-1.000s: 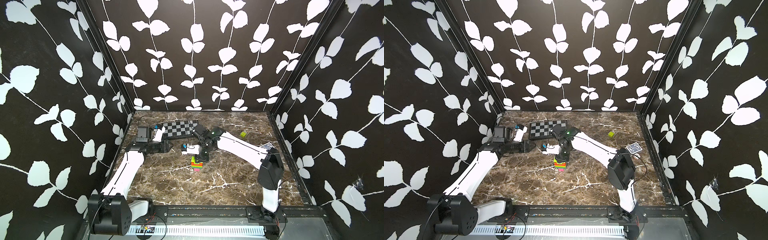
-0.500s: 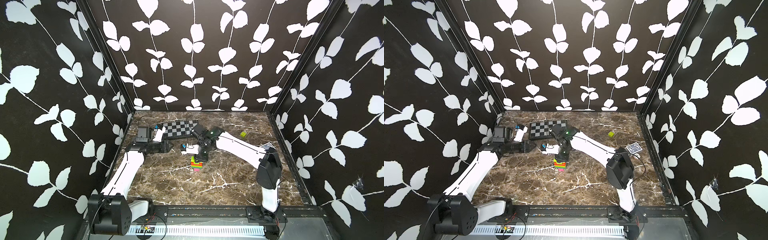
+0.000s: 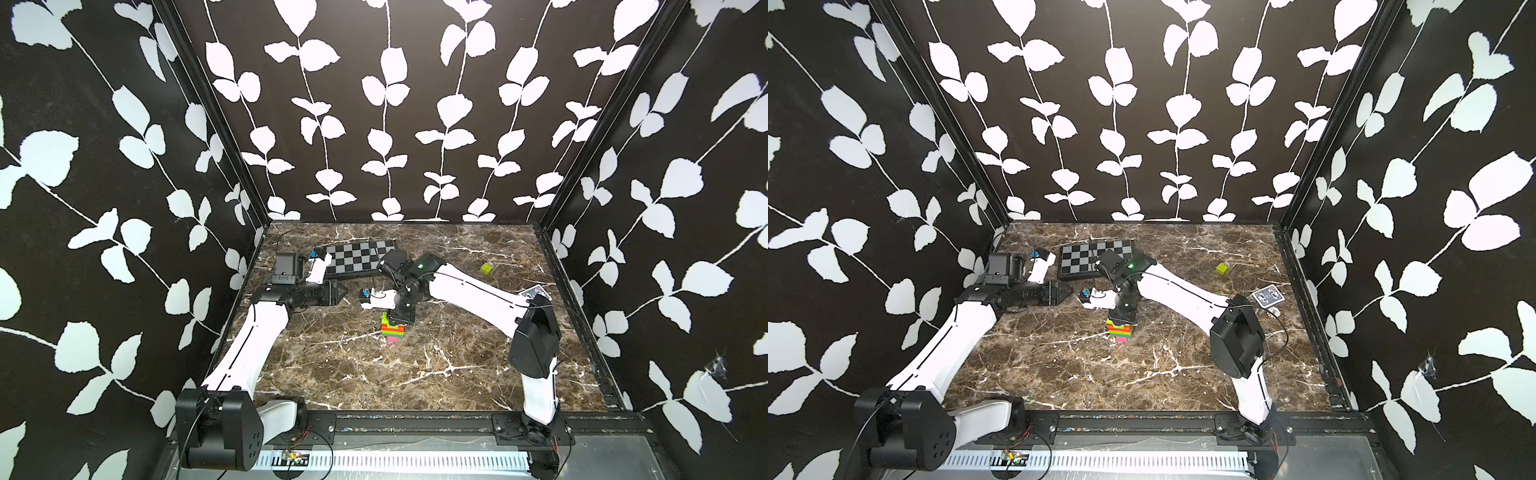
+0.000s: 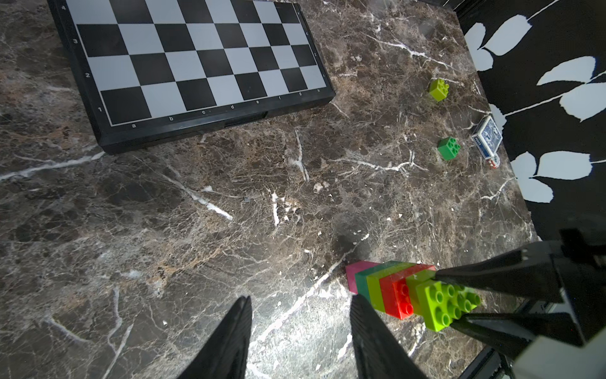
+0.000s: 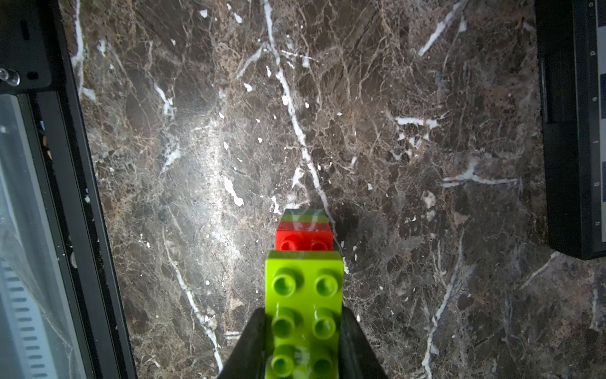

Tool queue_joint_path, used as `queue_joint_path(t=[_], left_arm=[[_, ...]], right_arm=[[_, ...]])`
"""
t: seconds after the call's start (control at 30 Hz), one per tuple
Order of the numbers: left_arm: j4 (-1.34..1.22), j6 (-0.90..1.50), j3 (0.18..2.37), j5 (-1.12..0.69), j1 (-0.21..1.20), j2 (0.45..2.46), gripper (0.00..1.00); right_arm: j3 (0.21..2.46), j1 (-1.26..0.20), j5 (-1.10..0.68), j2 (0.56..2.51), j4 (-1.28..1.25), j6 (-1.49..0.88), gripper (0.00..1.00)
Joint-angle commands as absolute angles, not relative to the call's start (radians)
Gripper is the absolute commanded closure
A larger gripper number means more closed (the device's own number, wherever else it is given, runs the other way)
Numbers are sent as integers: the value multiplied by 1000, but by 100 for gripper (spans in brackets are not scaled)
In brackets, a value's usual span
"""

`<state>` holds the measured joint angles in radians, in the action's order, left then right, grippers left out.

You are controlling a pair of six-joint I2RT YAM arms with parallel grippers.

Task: Assemble a carrot with lego
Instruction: Assemble the lego brick with the lego brick.

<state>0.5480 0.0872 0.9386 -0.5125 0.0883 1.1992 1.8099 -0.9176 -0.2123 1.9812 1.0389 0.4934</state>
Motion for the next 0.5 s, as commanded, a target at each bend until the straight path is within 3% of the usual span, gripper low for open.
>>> queue_joint_path(t=[0.0,0.47], left_arm=[[566,74,930,-526,84,1178,49],[586,83,927,-542,84,1157,49]], right_arm=[[1737,-927,-143,2063,1103,469,84],[1660,-926,-164,2116,1107,493,85]])
